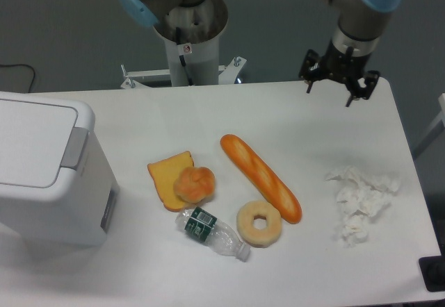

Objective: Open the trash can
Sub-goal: 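Move the gripper across the table toward the white trash can lid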

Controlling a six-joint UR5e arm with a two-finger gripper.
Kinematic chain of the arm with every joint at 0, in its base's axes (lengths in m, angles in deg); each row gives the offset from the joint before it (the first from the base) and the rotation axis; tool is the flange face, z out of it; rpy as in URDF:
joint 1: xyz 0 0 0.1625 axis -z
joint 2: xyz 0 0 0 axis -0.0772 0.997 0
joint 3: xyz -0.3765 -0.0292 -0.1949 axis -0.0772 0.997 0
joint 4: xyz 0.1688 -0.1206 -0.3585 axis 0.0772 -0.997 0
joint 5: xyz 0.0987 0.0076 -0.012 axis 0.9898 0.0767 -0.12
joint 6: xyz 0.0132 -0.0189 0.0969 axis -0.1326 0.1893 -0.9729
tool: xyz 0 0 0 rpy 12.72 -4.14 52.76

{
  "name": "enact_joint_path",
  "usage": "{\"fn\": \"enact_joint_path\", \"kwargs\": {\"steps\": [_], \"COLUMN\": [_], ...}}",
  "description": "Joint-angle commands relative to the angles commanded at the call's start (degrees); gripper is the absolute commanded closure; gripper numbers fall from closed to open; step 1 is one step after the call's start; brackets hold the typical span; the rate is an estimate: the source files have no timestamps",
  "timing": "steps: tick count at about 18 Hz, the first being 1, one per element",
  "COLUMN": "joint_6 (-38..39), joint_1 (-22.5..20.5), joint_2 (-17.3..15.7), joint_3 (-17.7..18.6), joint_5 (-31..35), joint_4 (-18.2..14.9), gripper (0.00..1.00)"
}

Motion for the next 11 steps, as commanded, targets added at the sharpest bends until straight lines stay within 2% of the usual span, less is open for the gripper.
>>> {"fn": "enact_joint_path", "kwargs": {"steps": [6,11], "joint_6": [14.4,25.6], "joint_1": [7.9,14.4], "joint_2": [-1.4,-2.3], "joint_3": [-0.6,-1.5], "joint_5": [-4.6,-8.9], "joint_4": [0.0,0.3], "gripper": [0.80,0.90]}}
